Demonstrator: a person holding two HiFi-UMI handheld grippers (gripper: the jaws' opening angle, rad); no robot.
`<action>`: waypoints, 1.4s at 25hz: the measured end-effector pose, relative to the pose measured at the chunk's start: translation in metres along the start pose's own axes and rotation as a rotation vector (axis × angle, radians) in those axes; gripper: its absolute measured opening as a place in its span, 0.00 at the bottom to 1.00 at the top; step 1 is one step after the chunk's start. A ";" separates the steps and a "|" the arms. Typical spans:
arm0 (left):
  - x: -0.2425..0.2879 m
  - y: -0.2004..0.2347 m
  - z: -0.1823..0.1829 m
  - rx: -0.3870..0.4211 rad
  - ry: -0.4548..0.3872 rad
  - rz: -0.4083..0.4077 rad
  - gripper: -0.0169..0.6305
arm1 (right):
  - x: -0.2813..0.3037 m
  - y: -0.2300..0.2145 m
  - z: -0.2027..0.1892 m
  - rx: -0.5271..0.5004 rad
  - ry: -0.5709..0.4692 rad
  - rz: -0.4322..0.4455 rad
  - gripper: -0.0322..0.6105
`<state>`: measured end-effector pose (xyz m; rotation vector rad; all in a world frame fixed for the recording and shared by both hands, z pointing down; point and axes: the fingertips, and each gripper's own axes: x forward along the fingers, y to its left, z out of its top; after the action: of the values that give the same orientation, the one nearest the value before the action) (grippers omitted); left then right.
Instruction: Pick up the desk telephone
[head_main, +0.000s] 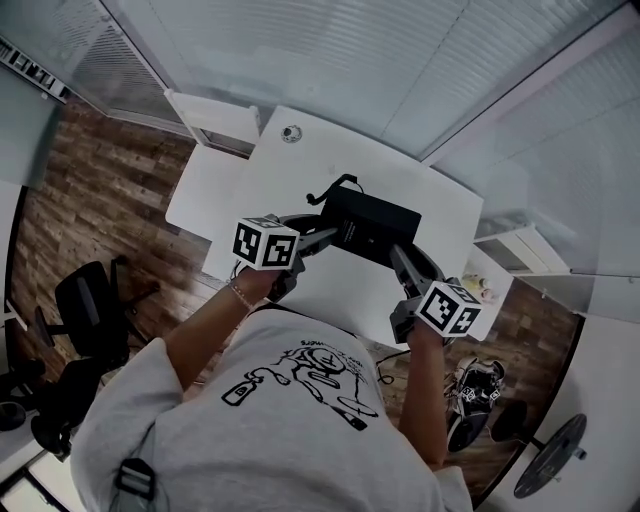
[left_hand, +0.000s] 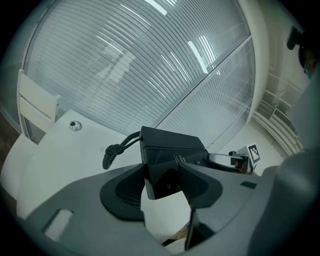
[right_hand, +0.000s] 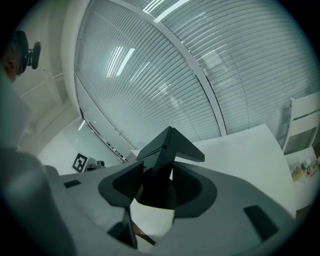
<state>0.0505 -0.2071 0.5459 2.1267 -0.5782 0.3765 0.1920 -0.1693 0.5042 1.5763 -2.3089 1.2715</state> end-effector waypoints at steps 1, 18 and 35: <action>-0.001 -0.004 0.003 0.002 -0.003 0.000 0.32 | -0.003 0.002 0.003 0.001 -0.006 0.000 0.32; -0.028 -0.042 0.029 0.061 -0.044 -0.015 0.32 | -0.034 0.034 0.028 -0.029 -0.070 0.015 0.32; -0.027 -0.039 0.027 0.048 -0.030 -0.018 0.32 | -0.033 0.035 0.028 -0.039 -0.064 0.006 0.32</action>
<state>0.0502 -0.2025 0.4912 2.1851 -0.5723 0.3524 0.1901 -0.1584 0.4499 1.6219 -2.3626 1.1874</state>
